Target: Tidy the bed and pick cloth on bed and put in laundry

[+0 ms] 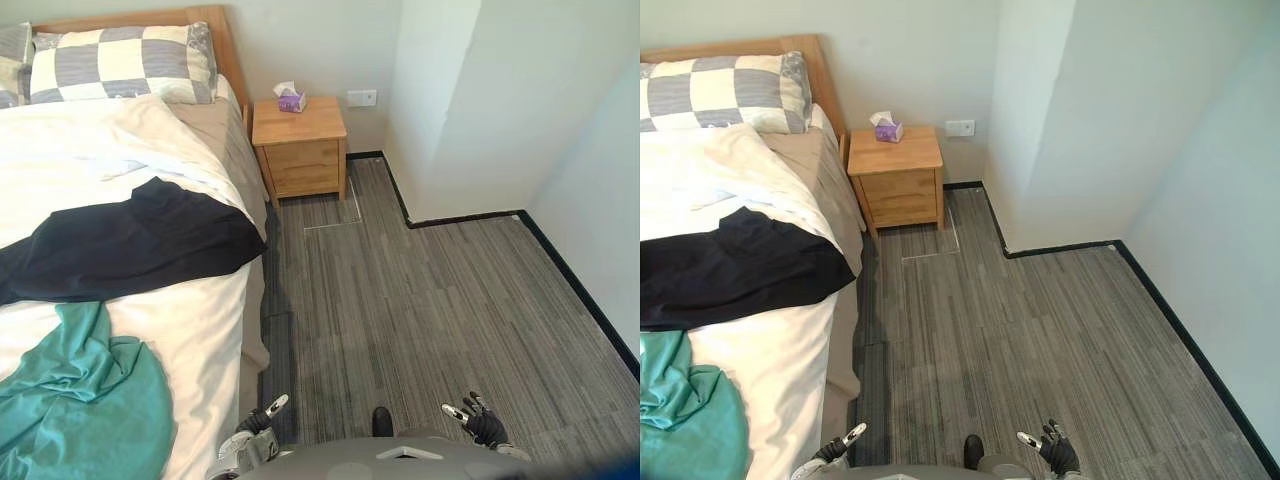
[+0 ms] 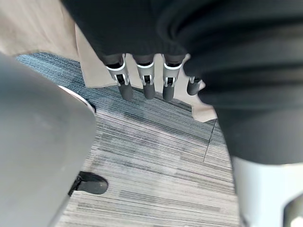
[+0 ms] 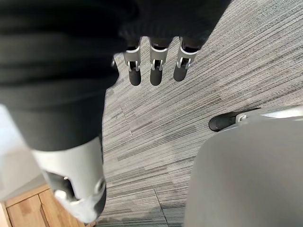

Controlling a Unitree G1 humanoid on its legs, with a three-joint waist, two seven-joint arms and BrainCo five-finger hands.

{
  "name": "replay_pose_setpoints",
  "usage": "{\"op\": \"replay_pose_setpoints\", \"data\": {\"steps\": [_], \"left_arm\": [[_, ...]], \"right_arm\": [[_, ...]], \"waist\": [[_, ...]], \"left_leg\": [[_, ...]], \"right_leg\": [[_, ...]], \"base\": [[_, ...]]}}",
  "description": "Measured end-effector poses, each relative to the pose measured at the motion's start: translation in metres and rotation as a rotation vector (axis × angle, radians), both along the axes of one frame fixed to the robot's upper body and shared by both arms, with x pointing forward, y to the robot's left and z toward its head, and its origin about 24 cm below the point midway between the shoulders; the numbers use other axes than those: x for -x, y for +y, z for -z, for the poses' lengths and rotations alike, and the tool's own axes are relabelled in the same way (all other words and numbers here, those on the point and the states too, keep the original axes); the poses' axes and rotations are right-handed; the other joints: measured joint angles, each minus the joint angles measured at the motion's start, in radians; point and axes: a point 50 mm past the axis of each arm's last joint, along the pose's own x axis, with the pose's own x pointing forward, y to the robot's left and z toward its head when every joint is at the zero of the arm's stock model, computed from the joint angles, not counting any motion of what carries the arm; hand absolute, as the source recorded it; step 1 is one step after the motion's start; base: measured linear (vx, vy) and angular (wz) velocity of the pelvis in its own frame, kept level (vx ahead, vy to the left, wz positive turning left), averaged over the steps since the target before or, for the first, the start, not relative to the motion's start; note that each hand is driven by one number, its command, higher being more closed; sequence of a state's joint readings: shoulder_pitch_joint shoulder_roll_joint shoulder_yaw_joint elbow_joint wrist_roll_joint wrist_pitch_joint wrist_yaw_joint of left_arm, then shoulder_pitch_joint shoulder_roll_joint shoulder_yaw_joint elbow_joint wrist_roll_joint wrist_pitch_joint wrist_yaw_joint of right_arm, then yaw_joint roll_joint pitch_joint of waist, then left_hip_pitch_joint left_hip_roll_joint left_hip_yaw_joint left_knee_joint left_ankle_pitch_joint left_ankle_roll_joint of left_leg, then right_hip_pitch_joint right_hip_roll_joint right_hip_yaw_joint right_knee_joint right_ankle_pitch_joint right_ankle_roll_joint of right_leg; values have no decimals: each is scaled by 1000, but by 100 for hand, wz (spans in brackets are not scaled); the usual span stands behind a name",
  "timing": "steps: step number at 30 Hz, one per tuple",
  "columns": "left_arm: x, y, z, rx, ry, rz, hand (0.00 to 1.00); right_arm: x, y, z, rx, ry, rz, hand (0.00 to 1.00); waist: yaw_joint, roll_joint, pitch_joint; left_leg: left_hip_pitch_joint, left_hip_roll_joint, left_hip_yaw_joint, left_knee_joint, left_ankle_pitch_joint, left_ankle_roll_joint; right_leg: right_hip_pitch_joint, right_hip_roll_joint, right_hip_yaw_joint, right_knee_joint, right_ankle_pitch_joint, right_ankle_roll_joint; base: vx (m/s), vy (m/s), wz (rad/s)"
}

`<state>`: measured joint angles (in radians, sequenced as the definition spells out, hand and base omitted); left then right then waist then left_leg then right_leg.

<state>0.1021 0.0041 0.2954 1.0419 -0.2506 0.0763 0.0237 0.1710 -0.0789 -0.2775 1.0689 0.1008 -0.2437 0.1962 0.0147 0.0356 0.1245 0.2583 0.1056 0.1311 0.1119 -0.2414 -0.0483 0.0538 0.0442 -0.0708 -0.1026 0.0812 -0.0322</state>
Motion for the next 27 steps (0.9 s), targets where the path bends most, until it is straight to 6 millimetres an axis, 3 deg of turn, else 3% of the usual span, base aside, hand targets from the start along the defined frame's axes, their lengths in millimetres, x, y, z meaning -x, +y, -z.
{"op": "replay_pose_setpoints", "data": {"steps": [8, 10, 12, 13, 14, 16, 17, 18, 20, 22, 25, 27], "left_arm": [[-7, -1, -6, -7, -175, -58, 0], [-8, 2, -8, -30, -207, -98, 0], [-4, 7, -8, -44, -201, -102, 0], [-10, 14, -10, -61, -216, -99, 0], [-13, 15, -11, -63, -228, -100, 0], [-21, 11, -13, -54, -269, -120, 0], [-22, 10, -14, -50, -280, -115, 0], [-24, 9, -15, -40, -290, -98, 0], [-26, 10, -16, -39, -303, -83, 0], [-27, 11, -17, -36, -314, -100, 0], [-28, 12, -17, -31, -320, -120, 0], [-27, 10, -17, -25, -314, -131, 0]], "right_arm": [[10, -4, -4, -9, -60, 175, 0], [3, -7, -6, -2, -89, 190, 0], [-7, -7, -10, 12, -118, 145, 0], [-14, -2, -10, 1, -129, 120, 0], [-14, -1, -10, -2, -129, 114, 0], [-16, -5, -12, 13, -134, 80, 0], [-19, -6, -13, 17, -142, 68, 0], [-25, -9, -14, 22, -151, 57, 0], [-35, -6, -16, 11, -174, 52, 0], [-40, 2, -16, -19, -184, 49, 0], [-38, 11, -13, -38, -175, 48, 0], [-34, 13, -12, -39, -161, 45, 0]], "waist": [[31, 2, 21], [41, 21, 38], [45, 19, 38], [32, -10, 55], [28, -17, 59], [34, -4, 79], [36, -1, 87], [43, 17, 95], [47, 18, 99], [60, 9, 106], [59, -4, 115], [58, -1, 113]], "left_leg": [[-37, 24, 83, 10, -11, -3], [-51, 59, 120, 57, -50, -3], [-68, 71, 144, 105, -63, -23], [-143, 72, 178, 265, -66, -28], [-189, 85, 193, 366, -51, -16], [-349, 153, 171, 740, 105, 21], [-380, 164, 156, 805, 142, 23], [-417, 162, 140, 860, 70, 14], [-472, 132, 135, 825, -9, 7], [-486, 100, 164, 706, -37, 9], [-484, 46, 281, 446, -14, 11], [-481, 32, 339, 298, 50, 29]], "right_leg": [[-10, -40, -203, 35, -23, 8], [-59, -42, -259, 149, -84, 3], [-139, -61, -280, 299, -165, 7], [-168, -98, -278, 363, -214, 9], [-169, -105, -287, 374, -224, 6], [-110, -117, -277, 379, -257, -14], [-98, -112, -266, 380, -271, -24], [-79, -112, -246, 382, -288, -28], [-58, -117, -221, 368, -295, -27], [-19, -119, -199, 348, -296, -20], [67, -140, -198, 326, -336, 24], [103, -144, -198, 311, -366, 49]], "base": [[34, 34, 9], [69, 23, -26], [143, 0, -31], [102, -2, 1], [115, -110, 27], [204, -136, 10], [250, -2, -25], [203, 13, -35], [256, -18, -45], [285, 12, -39], [386, 109, -6], [354, 192, -5]]}}
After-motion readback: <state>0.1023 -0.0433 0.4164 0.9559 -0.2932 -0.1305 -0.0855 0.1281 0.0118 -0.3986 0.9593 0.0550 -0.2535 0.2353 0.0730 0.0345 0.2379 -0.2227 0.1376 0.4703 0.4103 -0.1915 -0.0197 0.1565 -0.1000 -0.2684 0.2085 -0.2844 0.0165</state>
